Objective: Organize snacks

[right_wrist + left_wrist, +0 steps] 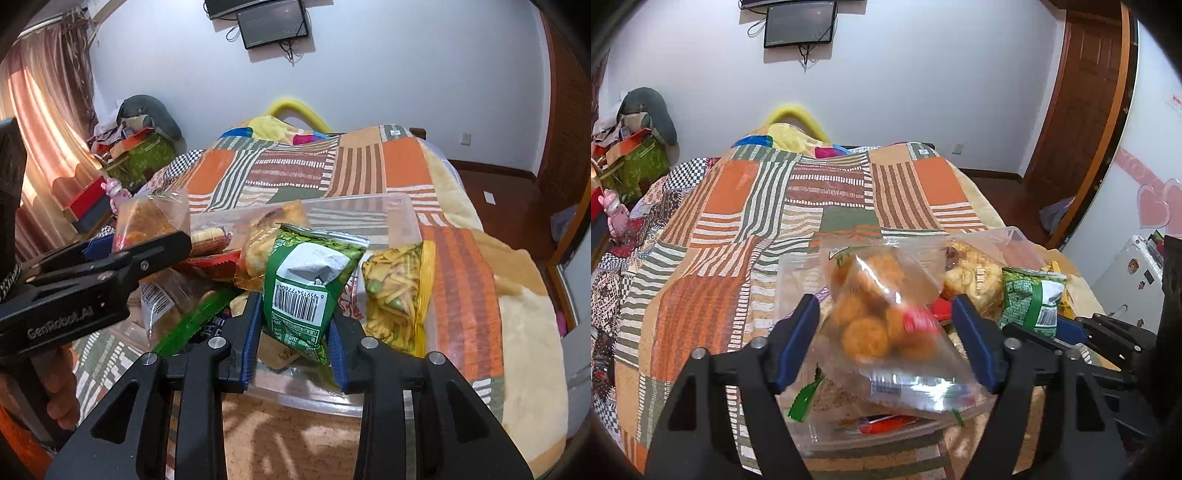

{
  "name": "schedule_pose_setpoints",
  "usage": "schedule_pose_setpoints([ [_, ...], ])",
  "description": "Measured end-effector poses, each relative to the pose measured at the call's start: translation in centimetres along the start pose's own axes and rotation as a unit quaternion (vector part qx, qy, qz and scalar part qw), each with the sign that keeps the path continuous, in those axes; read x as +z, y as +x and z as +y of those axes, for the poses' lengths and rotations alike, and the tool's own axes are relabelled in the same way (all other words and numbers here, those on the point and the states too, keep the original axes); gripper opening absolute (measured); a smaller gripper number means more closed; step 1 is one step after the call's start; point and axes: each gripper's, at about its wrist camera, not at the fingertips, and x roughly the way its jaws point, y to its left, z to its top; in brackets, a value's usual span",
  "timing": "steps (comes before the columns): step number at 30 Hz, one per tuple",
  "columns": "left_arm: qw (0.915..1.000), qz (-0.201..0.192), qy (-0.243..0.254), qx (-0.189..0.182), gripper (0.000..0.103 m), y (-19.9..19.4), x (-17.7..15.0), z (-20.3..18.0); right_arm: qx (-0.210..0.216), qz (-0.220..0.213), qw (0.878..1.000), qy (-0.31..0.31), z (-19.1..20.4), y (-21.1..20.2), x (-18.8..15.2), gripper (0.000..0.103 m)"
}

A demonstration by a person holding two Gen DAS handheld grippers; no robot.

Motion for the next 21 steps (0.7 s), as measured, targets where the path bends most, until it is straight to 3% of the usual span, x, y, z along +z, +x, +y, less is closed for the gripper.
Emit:
schedule_pose_setpoints([
  [2, 1.0, -0.009, 0.003, 0.003, 0.084, -0.8, 0.0, 0.0, -0.006, 0.004, 1.0, -0.004, 0.0, -0.2, 0.1, 0.034],
  [6, 0.9997, -0.025, -0.001, -0.003, 0.085, -2.8, -0.1, 0.0, -0.02, -0.006, 1.0, -0.011, 0.2, -1.7, 0.0, 0.048],
  [14, 0.9965, -0.083, -0.004, -0.006, 0.085, -9.8, -0.2, 0.3, -0.02, -0.069, 0.997, -0.021, 1.0, -7.7, 1.1, 0.049],
  [21, 0.9868, -0.161, 0.008, -0.011, 0.086, -18.4, -0.8, -0.4, -0.009, -0.147, 0.989, -0.032, 2.9, -14.8, 1.3, 0.049],
])
